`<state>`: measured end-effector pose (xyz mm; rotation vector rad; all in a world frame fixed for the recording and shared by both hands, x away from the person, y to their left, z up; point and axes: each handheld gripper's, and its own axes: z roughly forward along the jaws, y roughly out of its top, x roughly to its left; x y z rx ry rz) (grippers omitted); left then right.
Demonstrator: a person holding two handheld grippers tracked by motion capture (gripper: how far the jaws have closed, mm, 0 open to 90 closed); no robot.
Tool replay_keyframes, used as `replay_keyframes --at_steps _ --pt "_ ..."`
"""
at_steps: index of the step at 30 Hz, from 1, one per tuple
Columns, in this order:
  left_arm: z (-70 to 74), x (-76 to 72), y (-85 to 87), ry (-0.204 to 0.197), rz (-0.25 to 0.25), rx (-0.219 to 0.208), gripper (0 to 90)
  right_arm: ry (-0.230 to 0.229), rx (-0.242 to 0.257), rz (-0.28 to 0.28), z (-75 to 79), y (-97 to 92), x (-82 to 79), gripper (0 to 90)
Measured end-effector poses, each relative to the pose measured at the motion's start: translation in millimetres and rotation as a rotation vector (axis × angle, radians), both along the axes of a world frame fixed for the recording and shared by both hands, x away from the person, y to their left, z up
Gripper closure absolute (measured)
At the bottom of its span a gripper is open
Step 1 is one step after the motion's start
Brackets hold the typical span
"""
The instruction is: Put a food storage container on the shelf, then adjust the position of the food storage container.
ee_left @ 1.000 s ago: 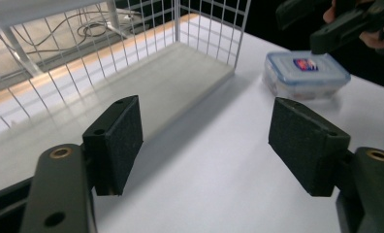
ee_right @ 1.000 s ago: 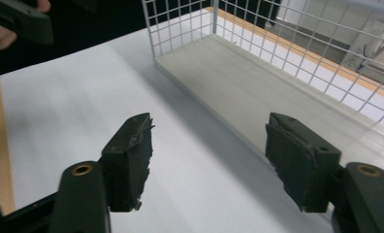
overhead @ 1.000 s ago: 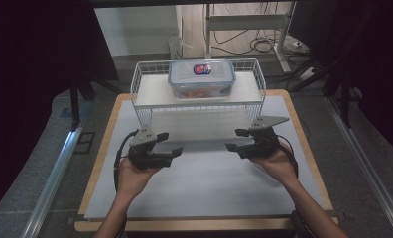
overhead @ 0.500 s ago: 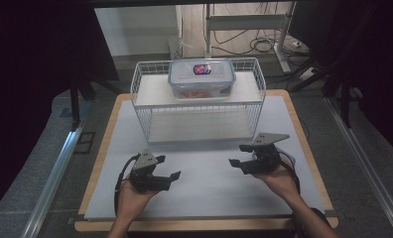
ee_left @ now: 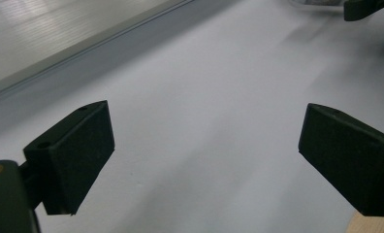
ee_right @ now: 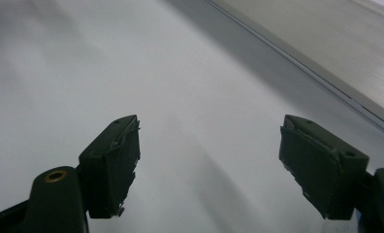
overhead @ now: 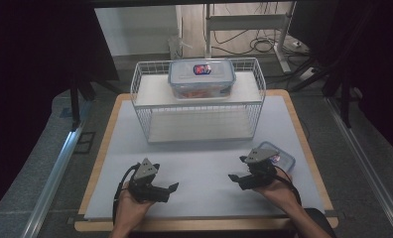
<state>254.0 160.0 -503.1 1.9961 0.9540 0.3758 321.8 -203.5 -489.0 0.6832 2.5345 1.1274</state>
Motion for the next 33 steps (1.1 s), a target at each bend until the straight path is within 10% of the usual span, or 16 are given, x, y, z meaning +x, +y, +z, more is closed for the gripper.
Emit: replay_keyframes --at_steps 15,26,33 --pt "-1.3 -0.1 -3.0 -0.009 -0.013 0.015 5.0 0.053 0.040 -0.076 6.5 -11.4 9.5 31.2" --pt "-2.6 0.9 -2.1 -0.007 -0.012 0.012 5.2 0.007 0.033 -0.169 28.8 -53.6 27.1 84.8" --pt "-4.0 1.6 -2.8 -0.003 -0.019 0.017 5.3 0.011 0.045 -0.303 29.8 -91.3 46.1 89.5"
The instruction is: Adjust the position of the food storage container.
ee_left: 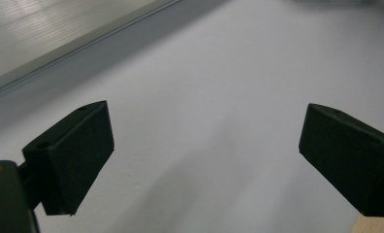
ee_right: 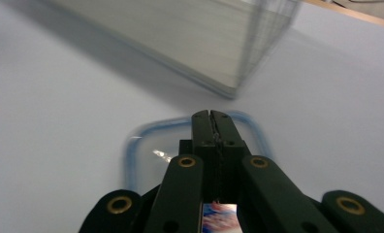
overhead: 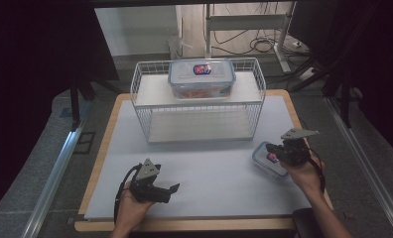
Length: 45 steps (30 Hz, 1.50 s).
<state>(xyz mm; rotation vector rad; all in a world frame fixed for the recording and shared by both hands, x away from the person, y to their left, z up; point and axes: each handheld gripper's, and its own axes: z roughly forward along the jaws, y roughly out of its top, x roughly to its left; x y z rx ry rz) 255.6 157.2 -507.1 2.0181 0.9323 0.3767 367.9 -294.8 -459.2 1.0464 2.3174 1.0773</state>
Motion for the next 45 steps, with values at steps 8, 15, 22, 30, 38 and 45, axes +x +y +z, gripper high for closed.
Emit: replay_keyframes --at_steps 8,15,22,30,38,45 --pt "-1.2 0.4 -1.1 0.005 -0.005 0.012 5.5 0.021 -0.020 -0.136 -11.3 -32.5 17.6 89.3" --pt "-2.2 0.7 -2.6 0.010 -0.010 0.021 5.5 0.109 -0.023 -0.151 -26.4 -46.0 28.5 89.2" --pt "-3.4 1.2 -4.0 0.015 -0.012 0.033 5.6 0.132 -0.042 -0.133 -29.3 -40.3 30.6 89.2" --pt "-3.7 0.9 -5.5 0.016 -0.016 0.038 5.6 0.149 -0.041 -0.046 -31.6 -12.2 26.9 89.3" --pt "-3.4 0.4 -5.9 0.015 -0.016 0.041 5.6 0.129 -0.083 0.022 -31.1 10.7 21.3 87.8" --pt "-2.1 -0.2 -5.3 0.008 -0.008 0.042 5.6 0.144 -0.031 -0.056 -26.7 -19.0 5.7 87.2"
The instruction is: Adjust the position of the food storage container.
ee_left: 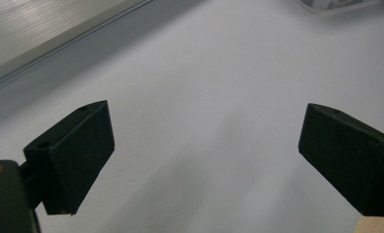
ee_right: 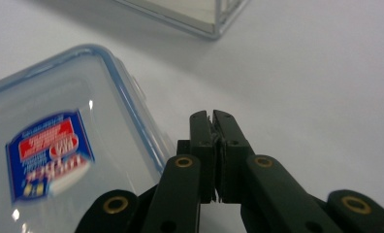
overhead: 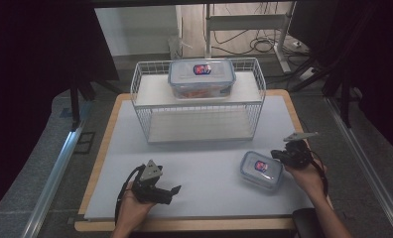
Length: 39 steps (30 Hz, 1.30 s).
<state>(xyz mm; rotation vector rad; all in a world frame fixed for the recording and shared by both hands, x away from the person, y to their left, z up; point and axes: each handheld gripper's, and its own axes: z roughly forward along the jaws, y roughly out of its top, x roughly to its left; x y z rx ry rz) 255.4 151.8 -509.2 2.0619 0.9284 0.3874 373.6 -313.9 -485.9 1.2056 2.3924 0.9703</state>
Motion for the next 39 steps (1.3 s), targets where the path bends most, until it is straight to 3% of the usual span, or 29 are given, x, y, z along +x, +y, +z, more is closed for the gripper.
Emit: replay_keyframes --at_steps 4,8,11,15,21,39 --pt "1.1 -0.6 -0.6 -0.005 0.000 0.000 5.6 -0.012 0.014 -0.030 1.7 -9.5 -14.1 87.2" --pt "0.8 -0.6 -1.5 -0.004 0.000 0.001 5.6 -0.015 -0.009 -0.057 3.1 -17.4 -32.0 86.5" --pt "1.0 -0.6 -2.3 -0.005 -0.001 0.001 5.6 0.010 -0.033 -0.070 -0.8 -22.6 -44.3 86.5" --pt "0.6 -0.1 -3.1 -0.003 -0.002 0.003 5.6 0.056 -0.010 -0.070 -6.7 -26.2 -51.4 86.5" --pt "0.3 0.3 -3.3 0.004 -0.001 0.001 5.6 0.083 -0.002 -0.057 -9.2 -12.7 -45.2 87.5" --pt "0.8 1.0 -1.7 0.029 0.009 -0.022 5.8 0.098 -0.033 0.084 -12.8 58.6 -15.5 87.5"
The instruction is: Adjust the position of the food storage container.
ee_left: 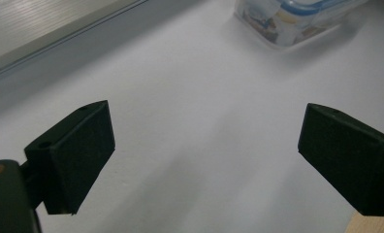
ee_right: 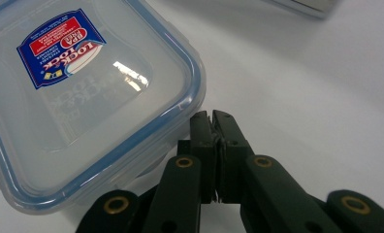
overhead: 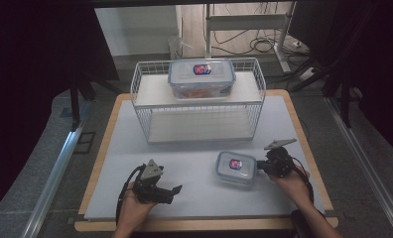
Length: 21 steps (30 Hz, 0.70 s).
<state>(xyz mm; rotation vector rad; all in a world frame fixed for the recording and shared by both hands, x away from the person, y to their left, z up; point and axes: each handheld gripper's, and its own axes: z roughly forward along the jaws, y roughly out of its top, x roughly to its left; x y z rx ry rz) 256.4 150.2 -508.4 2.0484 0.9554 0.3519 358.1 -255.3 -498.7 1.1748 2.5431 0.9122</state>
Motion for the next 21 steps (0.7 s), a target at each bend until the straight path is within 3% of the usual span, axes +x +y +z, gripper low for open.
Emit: replay_keyframes --at_steps 21 --pt "-0.9 2.3 11.7 0.000 0.035 0.005 6.0 0.001 0.014 0.150 -7.1 81.1 18.2 88.1"
